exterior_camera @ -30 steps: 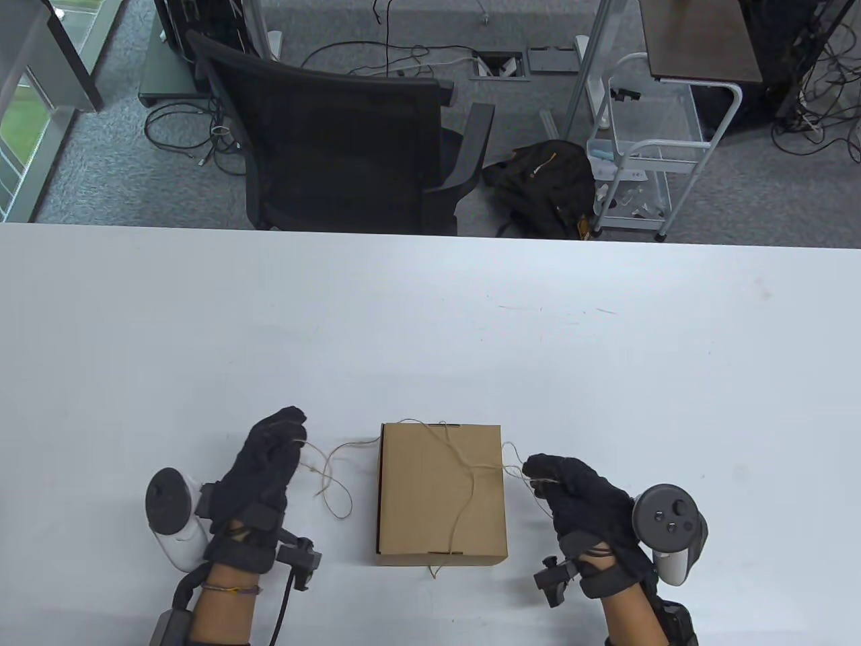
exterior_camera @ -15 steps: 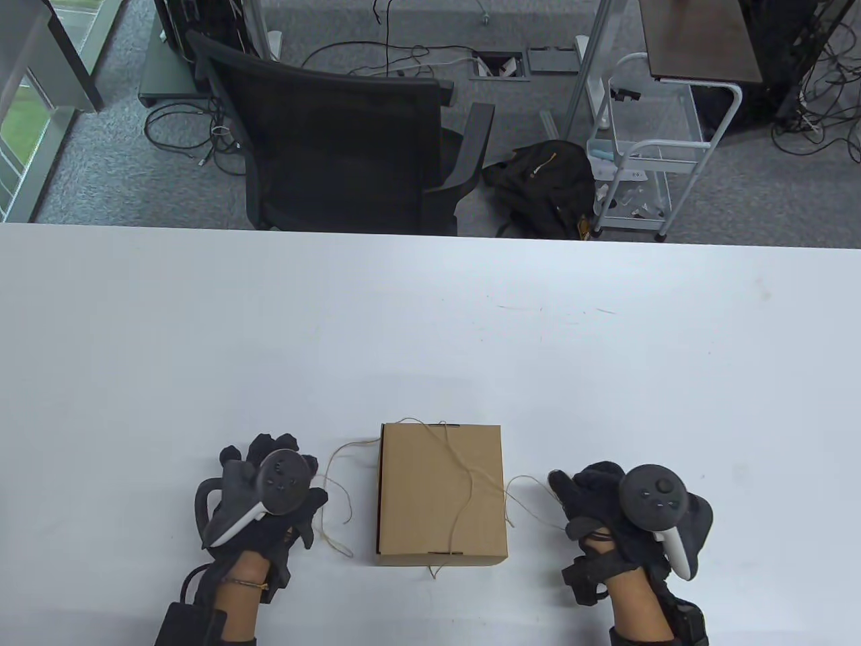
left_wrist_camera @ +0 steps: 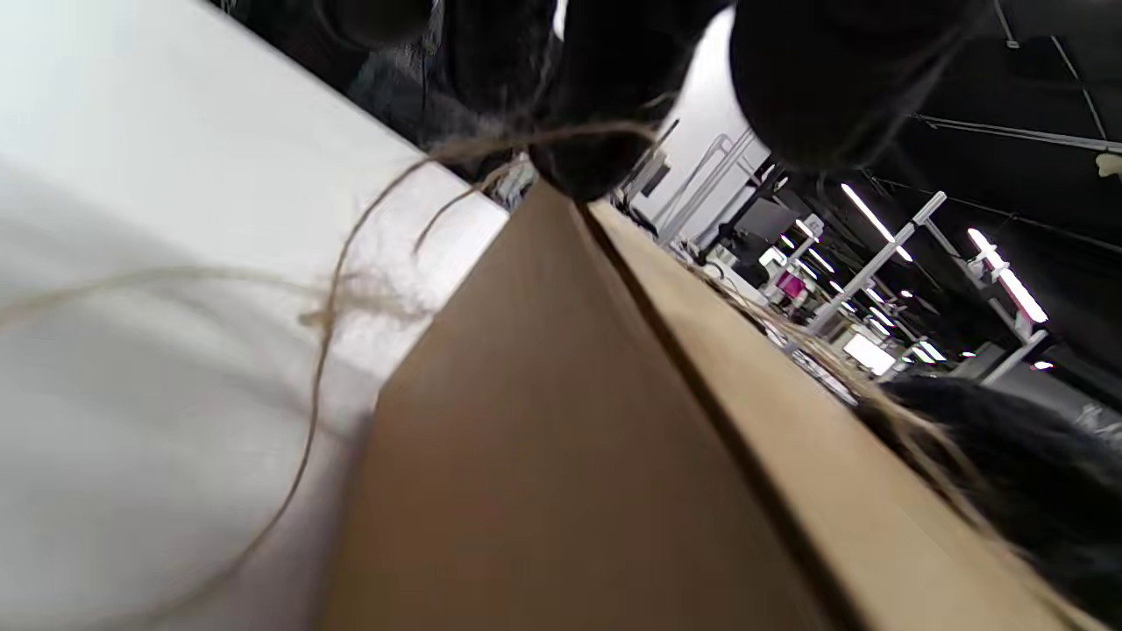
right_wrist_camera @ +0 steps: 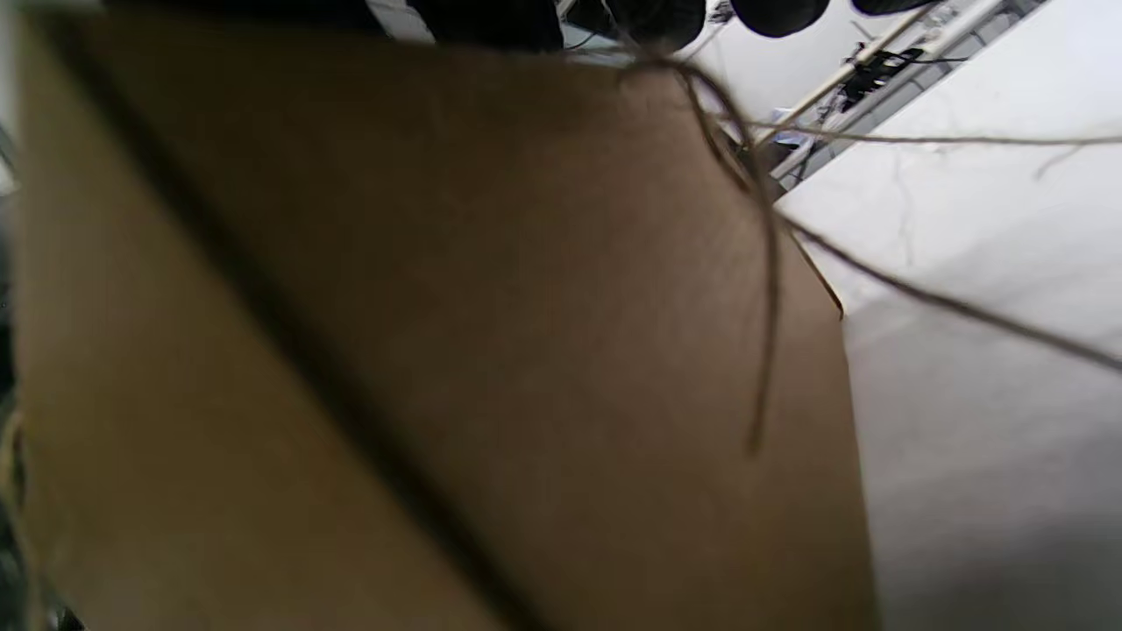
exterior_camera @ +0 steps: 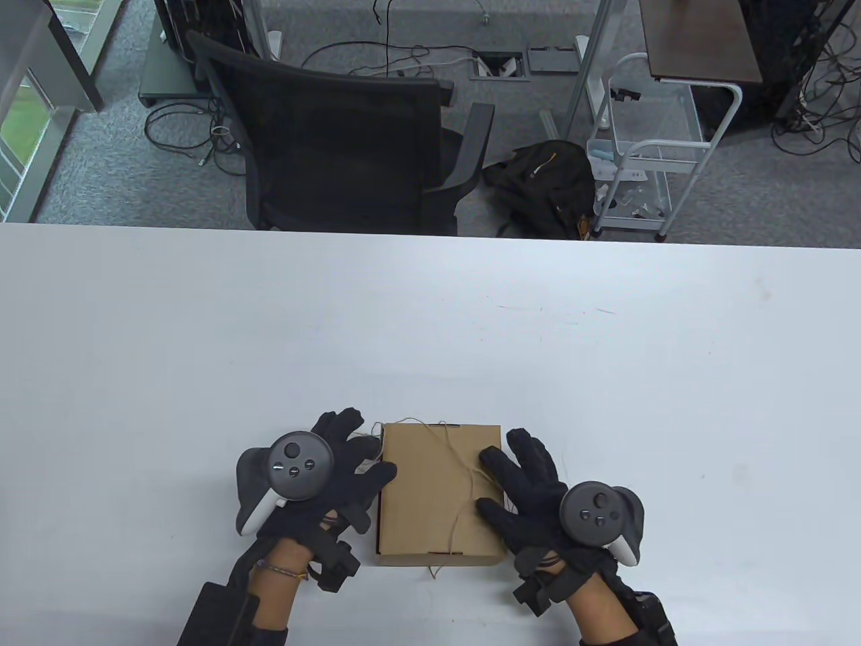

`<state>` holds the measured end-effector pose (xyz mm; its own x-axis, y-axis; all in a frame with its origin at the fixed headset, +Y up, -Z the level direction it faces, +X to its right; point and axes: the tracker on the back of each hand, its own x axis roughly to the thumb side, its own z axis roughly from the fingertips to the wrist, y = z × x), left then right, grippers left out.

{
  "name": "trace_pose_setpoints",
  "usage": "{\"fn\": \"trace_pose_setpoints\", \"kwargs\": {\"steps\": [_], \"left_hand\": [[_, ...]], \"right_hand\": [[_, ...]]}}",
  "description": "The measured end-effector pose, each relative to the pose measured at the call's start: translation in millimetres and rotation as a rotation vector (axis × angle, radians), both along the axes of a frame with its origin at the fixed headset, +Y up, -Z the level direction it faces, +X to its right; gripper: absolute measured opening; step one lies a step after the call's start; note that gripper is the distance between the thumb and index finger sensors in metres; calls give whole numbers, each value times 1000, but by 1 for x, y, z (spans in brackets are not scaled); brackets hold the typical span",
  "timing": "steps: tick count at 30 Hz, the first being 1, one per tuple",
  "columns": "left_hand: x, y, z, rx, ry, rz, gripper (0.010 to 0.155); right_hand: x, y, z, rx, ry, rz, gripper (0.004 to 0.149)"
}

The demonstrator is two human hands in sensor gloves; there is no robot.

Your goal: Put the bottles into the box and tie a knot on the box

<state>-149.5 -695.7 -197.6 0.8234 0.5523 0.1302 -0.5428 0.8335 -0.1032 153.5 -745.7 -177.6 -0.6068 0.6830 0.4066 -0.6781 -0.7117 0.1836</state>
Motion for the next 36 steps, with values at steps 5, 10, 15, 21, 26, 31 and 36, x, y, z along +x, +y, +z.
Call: {"fn": "trace_pose_setpoints", "kwargs": {"steps": [5,10,15,21,26,31,36], "left_hand": [[36,10,-18,20,-25,-172,40],[55,7,-31,-97,-126,-187,83],[61,1,-39,-171,-191,-198,88],[61,2,-40,-168,-140,-222,59],[53,3,-38,-129,-97,-228,47],[43,8,-21,-37,-165,-329,49],[29,8,8,40,-229,-386,49]], "right_hand": [[-5,0,3,-5,3,-47,67],[-7,-2,3,-23,34,-77,61],[-14,-3,4,-46,80,-66,61],[-14,-8,5,-79,38,-52,65],[-14,-8,5,-108,12,-86,64],[-13,-7,6,-92,-16,-36,66],[-16,-5,7,-57,-40,11,66]]}}
